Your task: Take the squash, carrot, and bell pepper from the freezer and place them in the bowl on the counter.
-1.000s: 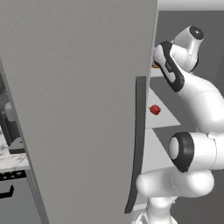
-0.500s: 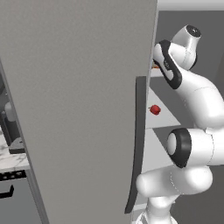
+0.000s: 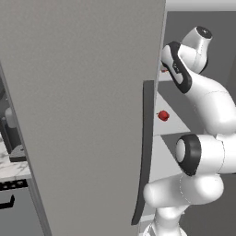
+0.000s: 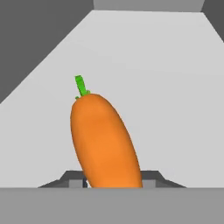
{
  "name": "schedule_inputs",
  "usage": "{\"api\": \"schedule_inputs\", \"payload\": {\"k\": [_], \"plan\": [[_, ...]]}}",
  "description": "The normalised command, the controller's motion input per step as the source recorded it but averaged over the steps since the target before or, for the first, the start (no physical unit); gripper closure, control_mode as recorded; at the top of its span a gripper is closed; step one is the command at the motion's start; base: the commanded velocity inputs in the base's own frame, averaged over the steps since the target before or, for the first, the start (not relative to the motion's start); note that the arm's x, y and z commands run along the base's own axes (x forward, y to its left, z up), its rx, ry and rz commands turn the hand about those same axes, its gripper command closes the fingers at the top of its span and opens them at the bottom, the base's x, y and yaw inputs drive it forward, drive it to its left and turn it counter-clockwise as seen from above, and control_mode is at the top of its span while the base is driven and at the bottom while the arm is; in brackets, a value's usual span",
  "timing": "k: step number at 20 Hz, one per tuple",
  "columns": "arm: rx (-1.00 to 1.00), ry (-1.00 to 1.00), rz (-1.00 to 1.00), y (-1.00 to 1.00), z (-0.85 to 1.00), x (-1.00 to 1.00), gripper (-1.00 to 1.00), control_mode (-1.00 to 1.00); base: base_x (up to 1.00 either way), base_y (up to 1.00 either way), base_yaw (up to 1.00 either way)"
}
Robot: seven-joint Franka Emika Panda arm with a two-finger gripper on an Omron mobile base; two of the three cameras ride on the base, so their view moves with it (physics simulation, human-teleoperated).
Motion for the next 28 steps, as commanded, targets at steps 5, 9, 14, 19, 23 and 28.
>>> {"api": "schedule_inputs", "payload": {"k": [5, 9, 14, 19, 23, 28], "plan": [[0.00, -0.04, 0.00, 0.00, 0.00, -0.07, 1.00, -1.00, 0.00, 0.00, 0.00], [0.00, -0.11, 0.00, 0.00, 0.00, -0.54, 1.00, -1.00, 0.00, 0.00, 0.00], [0.00, -0.14, 0.00, 0.00, 0.00, -0.79, 1.00, -1.00, 0.00, 0.00, 0.00], [0.00, -0.12, -0.01, 0.10, 0.00, -0.75, 1.00, -1.00, 0.00, 0.00, 0.00], [0.00, -0.01, -0.05, 0.11, 0.17, -0.70, 1.00, -1.00, 0.00, 0.00, 0.00], [0.00, 0.05, -0.05, 0.09, 0.30, -0.73, 1.00, -1.00, 0.00, 0.00, 0.00]]}}
